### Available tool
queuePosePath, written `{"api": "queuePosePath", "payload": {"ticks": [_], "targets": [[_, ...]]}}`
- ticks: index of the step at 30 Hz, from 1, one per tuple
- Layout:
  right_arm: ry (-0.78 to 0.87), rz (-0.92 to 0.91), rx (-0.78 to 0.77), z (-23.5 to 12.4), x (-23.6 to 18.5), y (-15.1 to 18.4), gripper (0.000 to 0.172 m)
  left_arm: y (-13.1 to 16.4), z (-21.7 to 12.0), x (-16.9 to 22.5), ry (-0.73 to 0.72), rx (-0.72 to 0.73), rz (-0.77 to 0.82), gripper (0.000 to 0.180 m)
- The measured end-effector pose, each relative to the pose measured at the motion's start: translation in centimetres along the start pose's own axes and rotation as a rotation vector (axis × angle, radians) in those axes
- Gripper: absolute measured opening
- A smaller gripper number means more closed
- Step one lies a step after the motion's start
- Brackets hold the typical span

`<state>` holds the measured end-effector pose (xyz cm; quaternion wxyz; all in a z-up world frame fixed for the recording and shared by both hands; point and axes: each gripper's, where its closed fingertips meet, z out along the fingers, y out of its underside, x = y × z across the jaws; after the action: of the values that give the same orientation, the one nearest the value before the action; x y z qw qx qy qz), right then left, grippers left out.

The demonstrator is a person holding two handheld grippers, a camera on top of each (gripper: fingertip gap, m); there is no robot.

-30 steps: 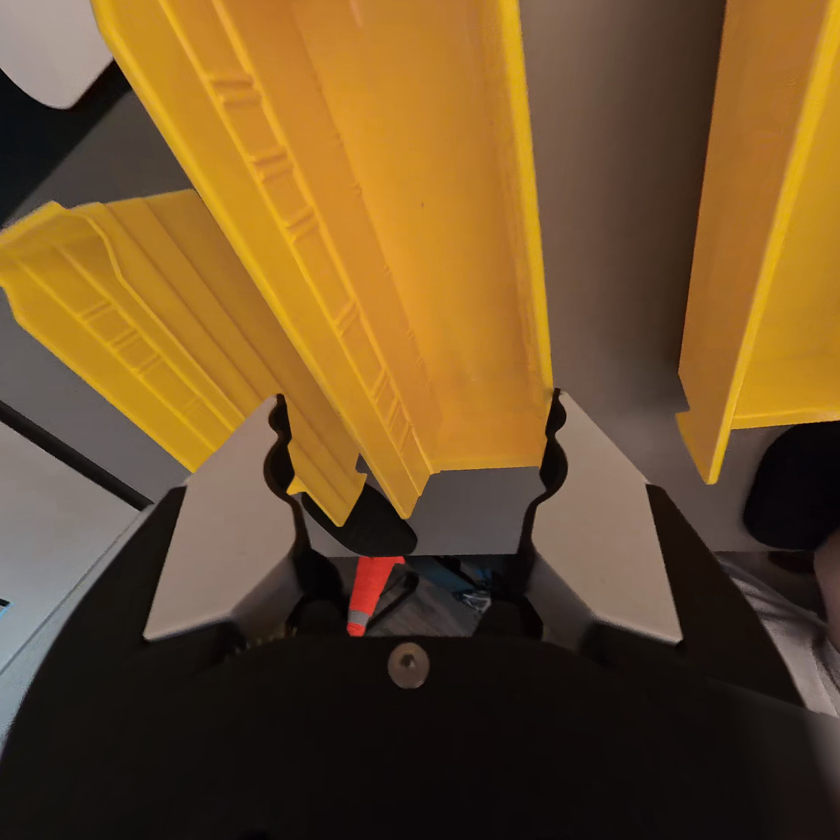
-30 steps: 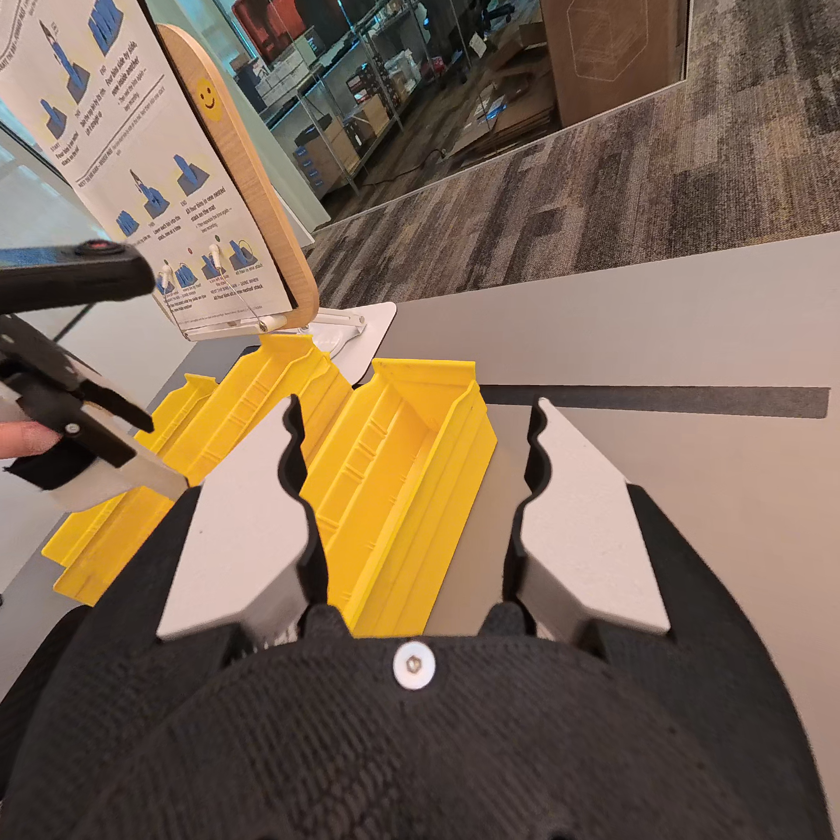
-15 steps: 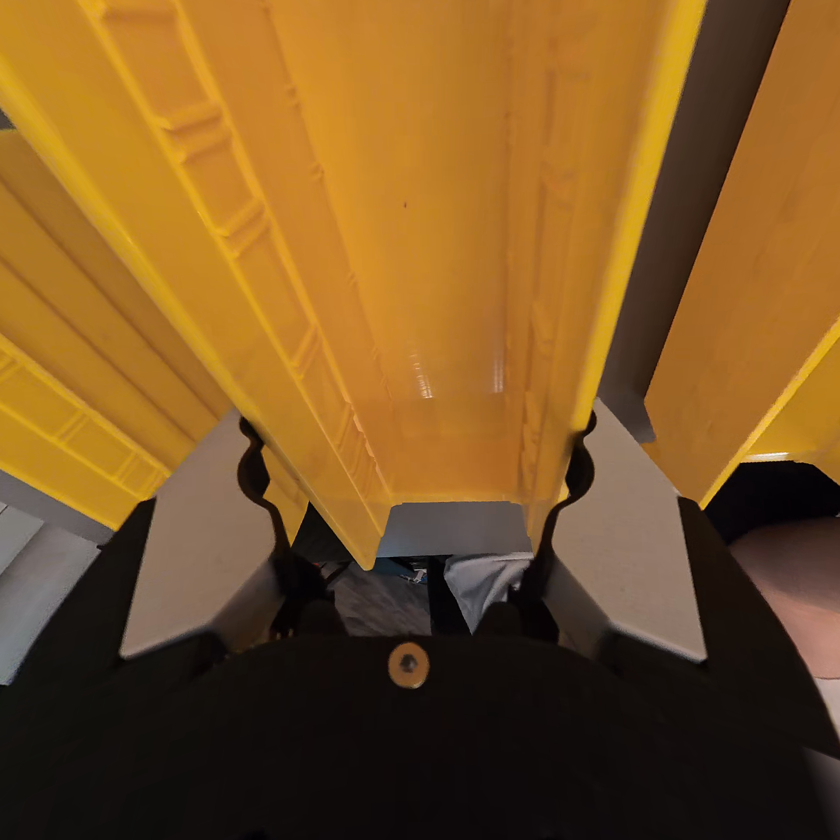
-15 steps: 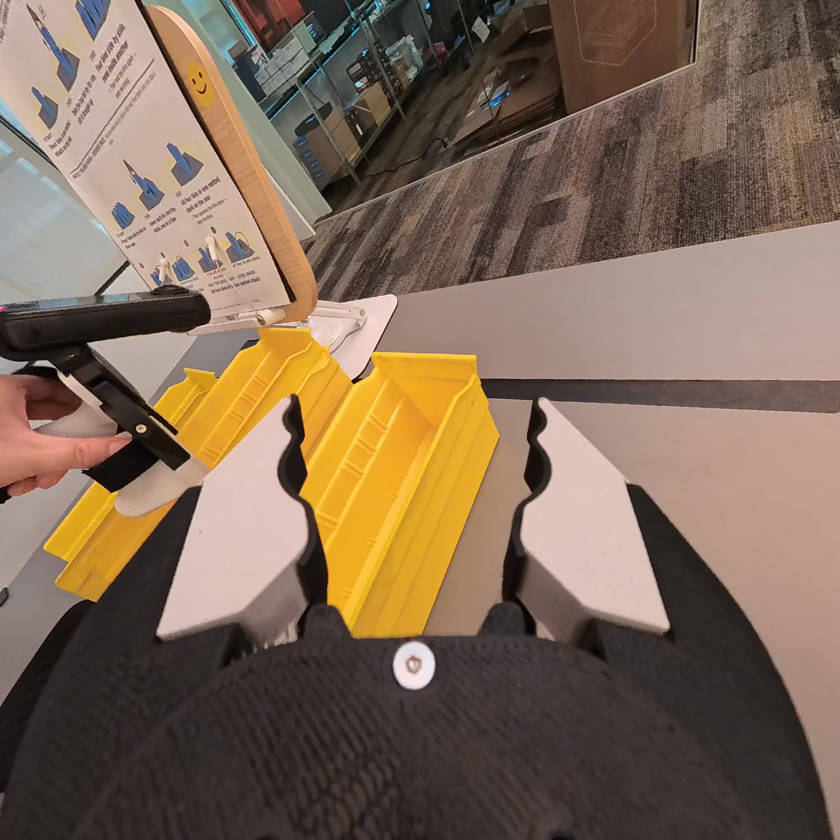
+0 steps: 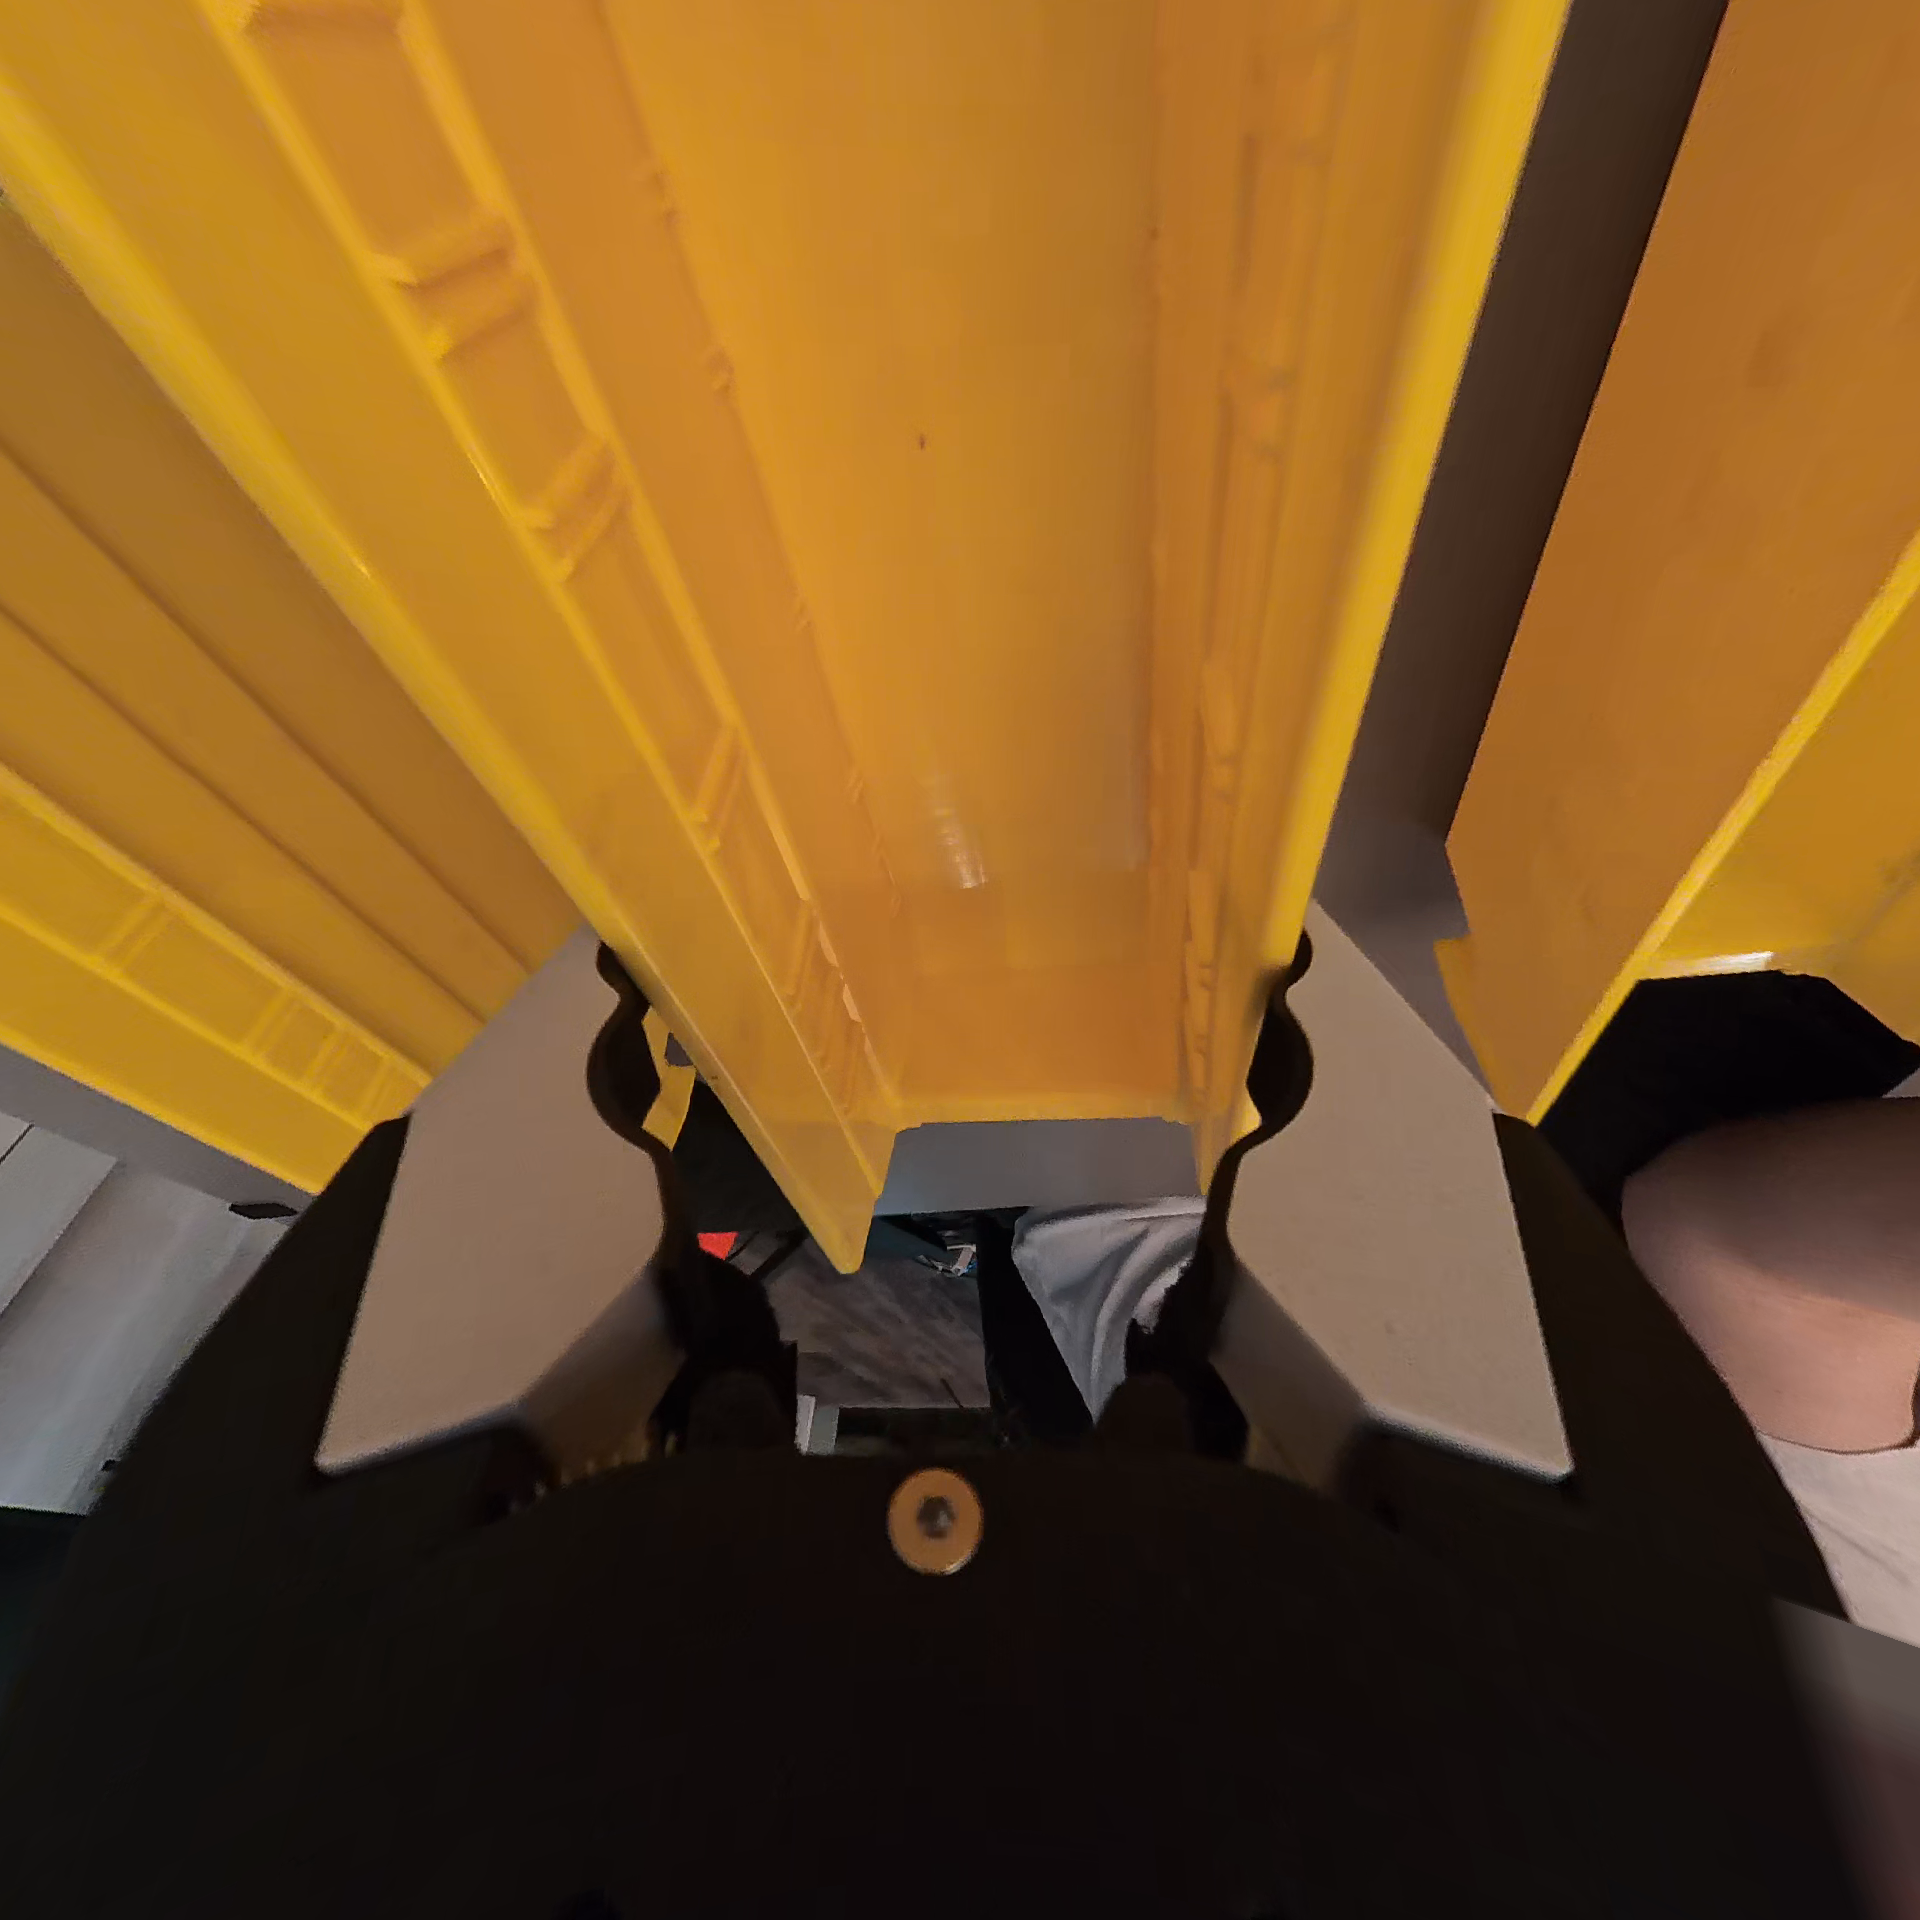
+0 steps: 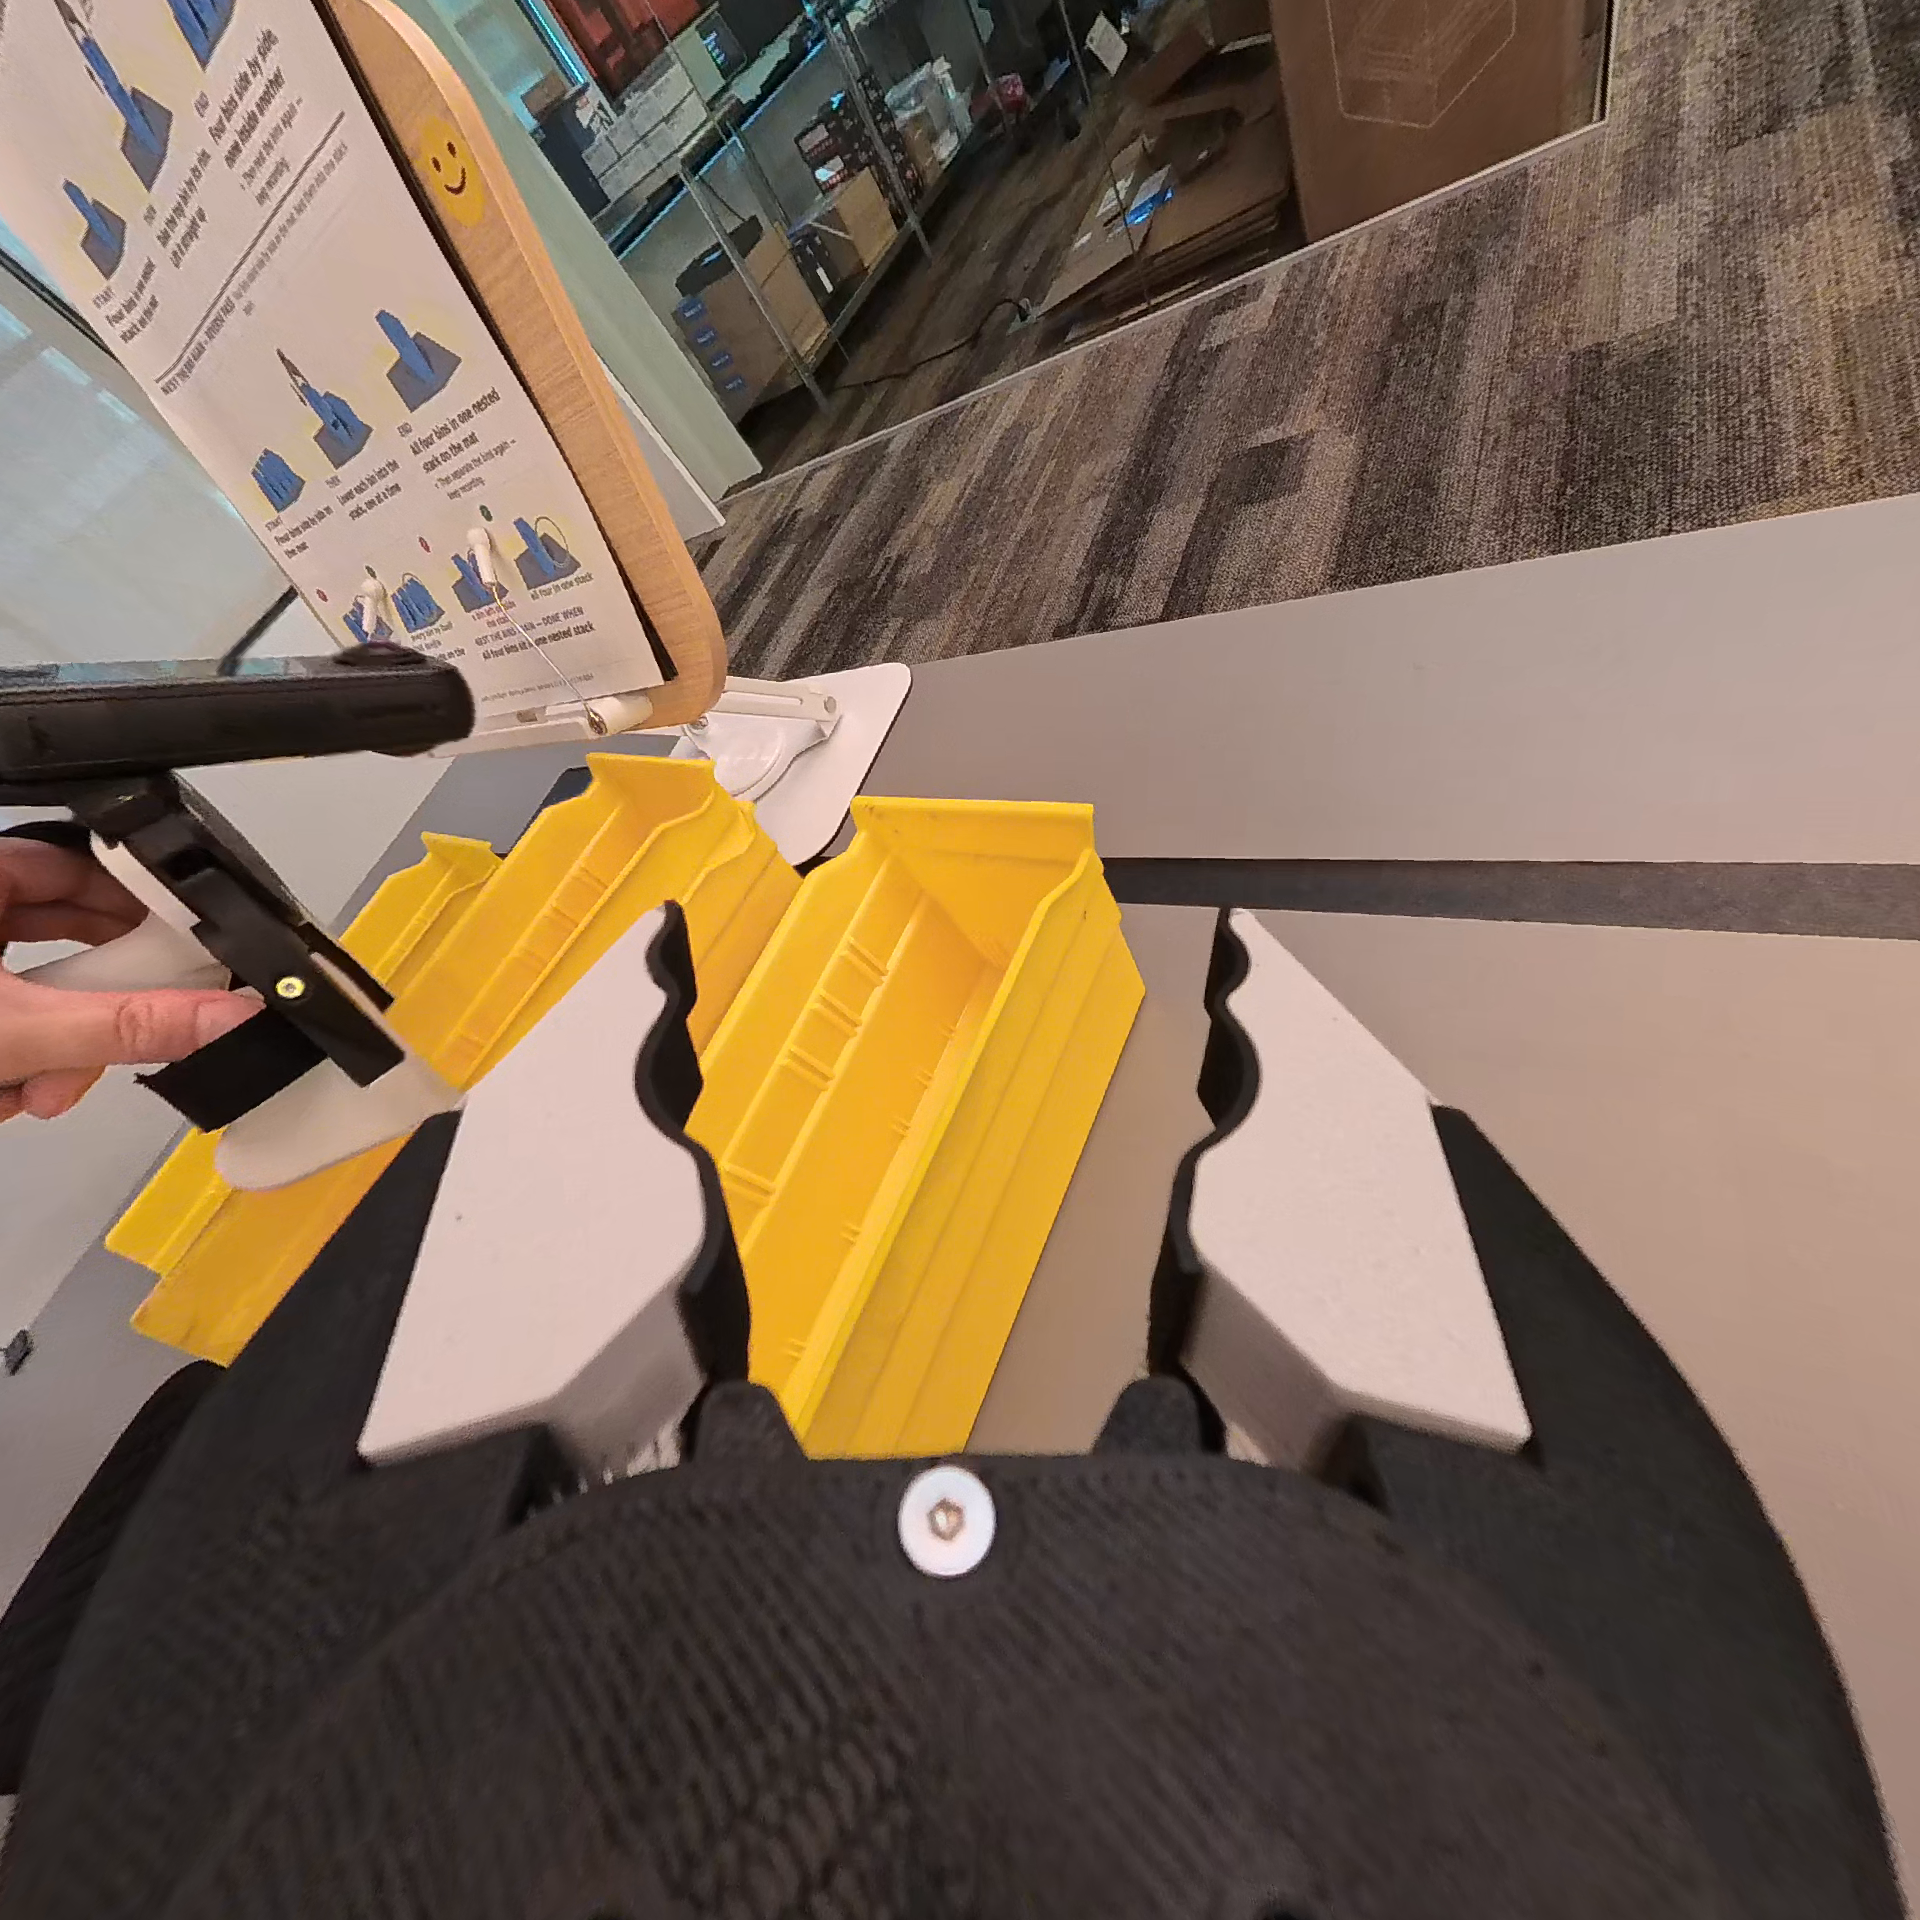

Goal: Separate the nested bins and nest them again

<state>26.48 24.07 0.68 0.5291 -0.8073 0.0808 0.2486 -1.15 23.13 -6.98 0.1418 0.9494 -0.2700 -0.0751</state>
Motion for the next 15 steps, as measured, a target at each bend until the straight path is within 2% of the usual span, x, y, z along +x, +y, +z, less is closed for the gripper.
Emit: {"api": "queuePosePath", "payload": {"ticks": [15], "targets": [[-0.015,0.013,-0.005,0.0,-0.1,0.1,0.098,1.8,-1.6,-0.2,-0.042,-0.034,0.004,0.117]]}}
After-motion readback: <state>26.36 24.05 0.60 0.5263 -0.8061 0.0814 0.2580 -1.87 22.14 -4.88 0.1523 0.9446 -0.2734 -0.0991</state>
